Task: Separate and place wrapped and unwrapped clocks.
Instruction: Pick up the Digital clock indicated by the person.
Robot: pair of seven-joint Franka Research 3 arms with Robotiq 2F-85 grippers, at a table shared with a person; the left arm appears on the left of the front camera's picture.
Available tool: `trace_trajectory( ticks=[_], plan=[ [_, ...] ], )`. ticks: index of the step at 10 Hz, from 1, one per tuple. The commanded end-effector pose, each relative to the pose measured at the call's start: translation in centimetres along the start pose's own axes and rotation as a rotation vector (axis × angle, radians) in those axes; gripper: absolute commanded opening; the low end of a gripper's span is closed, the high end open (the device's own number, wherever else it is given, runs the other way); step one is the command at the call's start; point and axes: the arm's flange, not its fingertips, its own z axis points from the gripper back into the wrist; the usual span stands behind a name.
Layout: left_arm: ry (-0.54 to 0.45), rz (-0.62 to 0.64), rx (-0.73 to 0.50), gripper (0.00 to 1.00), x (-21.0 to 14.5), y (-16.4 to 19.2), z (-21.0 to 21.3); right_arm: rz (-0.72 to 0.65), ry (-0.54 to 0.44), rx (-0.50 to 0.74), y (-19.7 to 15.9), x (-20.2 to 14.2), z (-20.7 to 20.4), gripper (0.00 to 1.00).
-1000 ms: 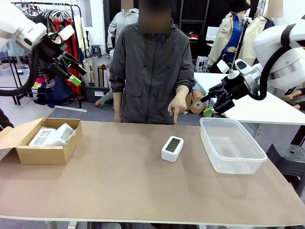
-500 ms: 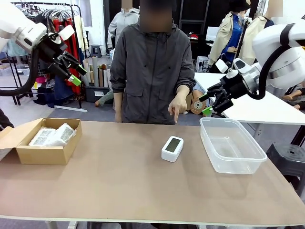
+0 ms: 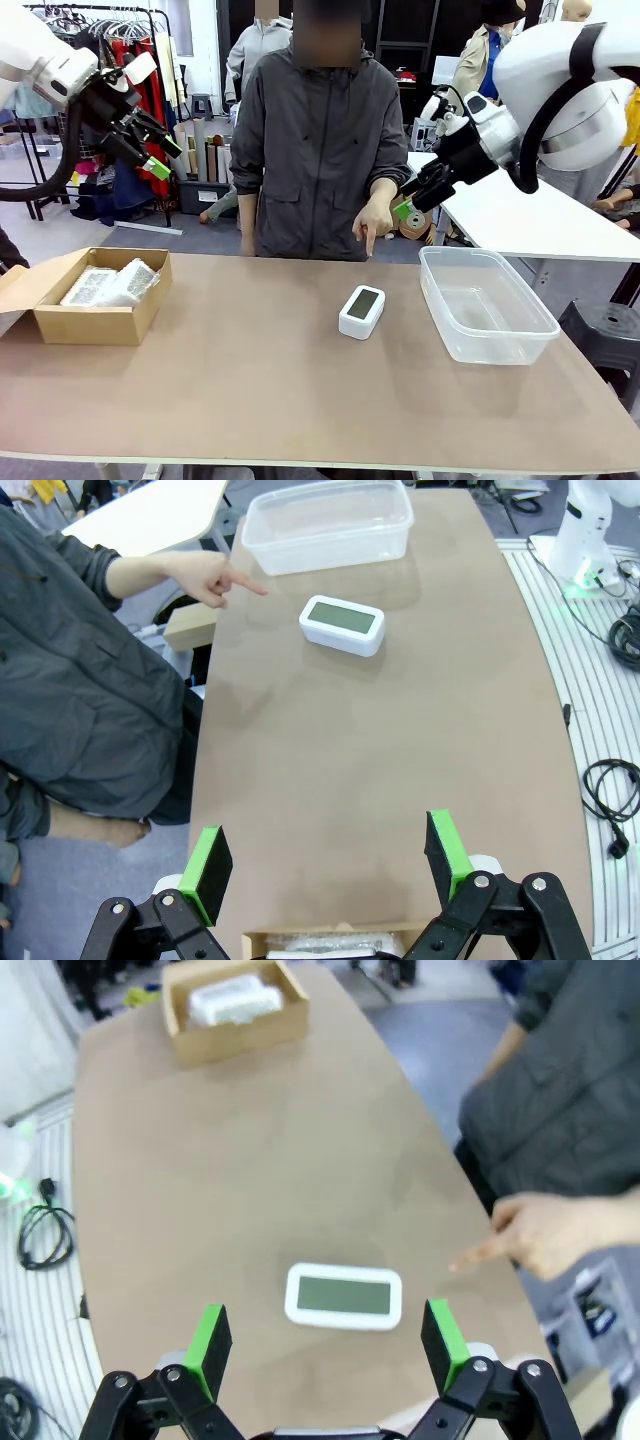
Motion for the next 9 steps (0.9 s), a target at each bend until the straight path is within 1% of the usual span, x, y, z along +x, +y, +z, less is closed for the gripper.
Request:
trace_trajectory(
  ticks=[1, 2, 4, 5, 6, 7, 8, 9],
  plan=[
    [-0.001, -0.003, -0.005, 1.00, 0.1, -0.1, 0.1, -0.139, 0.157, -0.048, 0.8, 1.5, -0.6, 1.00],
    [-0.001, -0.003, -0.005, 1.00, 0.1, -0.1, 0.1, -0.205, 0.226, -0.065, 0.9, 1.9, -1.1, 1.00],
    [-0.001, -0.003, -0.005, 1.00, 0.1, -0.1, 0.1, -0.276, 0.341, -0.188, 1.1, 1.8, -3.1, 1.00],
    [-0.001, -0.003, -0.005, 1.00, 0.1, -0.1, 0.1, -0.299, 0.382, -0.205, 1.6, 1.6, -4.1, 1.00],
    [-0.001, -0.003, -0.005, 1.00, 0.1, -0.1, 0.1, -0.342, 0.426, -0.277, 1.8, 1.2, -5.3, 1.00],
    [-0.001, -0.003, -0.005, 1.00, 0.1, -0.1, 0.1, -0.392, 0.428, -0.327, 2.0, 0.6, -6.4, 1.00],
    [-0.001, -0.003, -0.005, 1.00, 0.1, -0.1, 0.1, -0.446, 0.457, -0.338, 2.3, 0.3, -7.7, 1.00],
    [-0.001, -0.003, -0.005, 1.00, 0.1, -0.1, 0.1, -0.507, 0.515, -0.354, 2.7, 0.2, -8.8, 1.00]
  ],
)
